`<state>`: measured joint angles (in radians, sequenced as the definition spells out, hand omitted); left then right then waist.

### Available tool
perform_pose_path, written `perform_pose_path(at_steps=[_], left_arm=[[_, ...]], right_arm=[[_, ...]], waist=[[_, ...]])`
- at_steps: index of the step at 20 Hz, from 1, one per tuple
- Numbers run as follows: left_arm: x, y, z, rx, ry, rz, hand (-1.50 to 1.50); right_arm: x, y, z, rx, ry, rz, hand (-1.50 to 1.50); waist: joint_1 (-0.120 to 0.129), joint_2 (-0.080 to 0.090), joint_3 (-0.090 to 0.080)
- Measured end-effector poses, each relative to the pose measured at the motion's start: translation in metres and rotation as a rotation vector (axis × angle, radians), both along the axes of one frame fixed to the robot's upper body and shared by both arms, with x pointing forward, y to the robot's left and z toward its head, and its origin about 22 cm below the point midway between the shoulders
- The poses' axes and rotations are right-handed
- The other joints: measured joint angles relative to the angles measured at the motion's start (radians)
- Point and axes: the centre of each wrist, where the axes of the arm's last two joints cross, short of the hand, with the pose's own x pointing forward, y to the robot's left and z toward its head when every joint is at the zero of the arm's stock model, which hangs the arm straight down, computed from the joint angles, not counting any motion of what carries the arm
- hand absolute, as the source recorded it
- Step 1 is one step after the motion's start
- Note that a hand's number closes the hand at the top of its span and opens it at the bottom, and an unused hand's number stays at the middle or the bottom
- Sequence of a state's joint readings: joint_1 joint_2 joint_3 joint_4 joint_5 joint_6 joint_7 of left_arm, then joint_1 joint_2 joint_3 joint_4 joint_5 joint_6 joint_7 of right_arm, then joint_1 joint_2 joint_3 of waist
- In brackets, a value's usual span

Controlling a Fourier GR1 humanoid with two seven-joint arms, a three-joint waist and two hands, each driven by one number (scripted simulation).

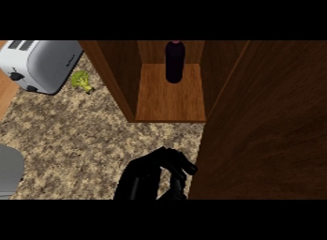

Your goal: Pick up the wine, place it into the cabinet and close the cabinet

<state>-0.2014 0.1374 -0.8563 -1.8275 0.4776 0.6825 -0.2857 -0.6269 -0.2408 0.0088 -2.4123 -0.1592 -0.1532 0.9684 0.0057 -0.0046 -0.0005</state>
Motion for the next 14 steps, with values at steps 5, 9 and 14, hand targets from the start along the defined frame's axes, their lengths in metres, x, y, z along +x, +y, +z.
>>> perform_pose_path(at_steps=[5, 9, 14], left_arm=[[-0.023, 0.030, -0.001, 0.002, -0.015, -0.041, 1.50], [-0.034, 0.063, 0.001, 0.008, -0.018, -0.057, 1.50], [-0.039, 0.100, 0.004, 0.019, -0.018, -0.069, 1.50]], right_arm=[[0.000, 0.005, -0.003, -0.027, 0.017, 0.047, 1.50], [-0.002, 0.013, -0.003, -0.098, -0.002, 0.110, 1.50], [-0.006, 0.034, -0.009, -0.091, 0.033, 0.255, 1.50]], waist=[[0.001, 0.001, 0.001], [0.004, 0.001, 0.003], [0.010, 0.001, 0.003]])
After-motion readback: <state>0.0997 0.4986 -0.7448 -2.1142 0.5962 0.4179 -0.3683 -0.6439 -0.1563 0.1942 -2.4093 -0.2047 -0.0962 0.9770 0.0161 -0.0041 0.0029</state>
